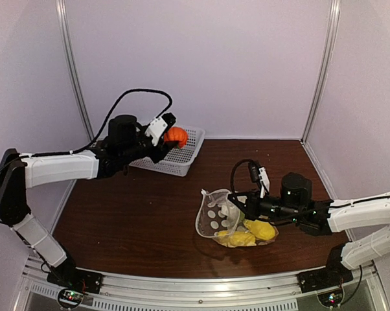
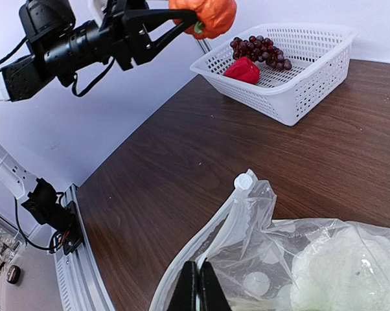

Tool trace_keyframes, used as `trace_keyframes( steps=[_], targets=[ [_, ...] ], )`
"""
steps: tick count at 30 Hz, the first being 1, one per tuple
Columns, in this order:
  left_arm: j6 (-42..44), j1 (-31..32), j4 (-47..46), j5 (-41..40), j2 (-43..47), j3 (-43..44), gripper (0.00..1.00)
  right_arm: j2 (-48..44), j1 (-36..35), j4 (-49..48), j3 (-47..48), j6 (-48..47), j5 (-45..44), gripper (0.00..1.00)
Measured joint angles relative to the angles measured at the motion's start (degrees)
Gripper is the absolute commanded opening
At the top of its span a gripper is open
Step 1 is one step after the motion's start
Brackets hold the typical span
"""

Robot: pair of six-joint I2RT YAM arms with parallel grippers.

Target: Open the zip-top bag and remove the fake food

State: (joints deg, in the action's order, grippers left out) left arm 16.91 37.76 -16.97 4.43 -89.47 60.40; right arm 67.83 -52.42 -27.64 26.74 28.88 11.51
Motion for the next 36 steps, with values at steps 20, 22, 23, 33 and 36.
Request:
trace_keyframes(
  steps=[20,22,23,33,36],
  targets=[
    [-13.42,-11.26,20.46,-9.77,-34.42,38.88,0.38,0.0,0.11,0.07,0.0,-0.22,0.0,0.0],
    [-13.66,-11.34,22.25,-9.75,-37.16,41.55,0.41,0.02,0.13,0.07,0.0,-0.22,0.0,0.0],
    [-13.81,-11.45,23.1,-9.75,-38.4,42.82,0.42,0.02,0.13,0.09,0.0,-0.22,0.0,0.0],
    [-15.37,-13.4,26.36,-8.37,-44.96,49.2,0.48,0.48,0.17,0.48,0.0,-0.28,0.0,0.0],
    [-15.41,-13.9,27.19,-7.91,-46.88,52.02,0.5,0.48,0.2,0.81,0.0,-0.39,0.0,0.0]
  ],
)
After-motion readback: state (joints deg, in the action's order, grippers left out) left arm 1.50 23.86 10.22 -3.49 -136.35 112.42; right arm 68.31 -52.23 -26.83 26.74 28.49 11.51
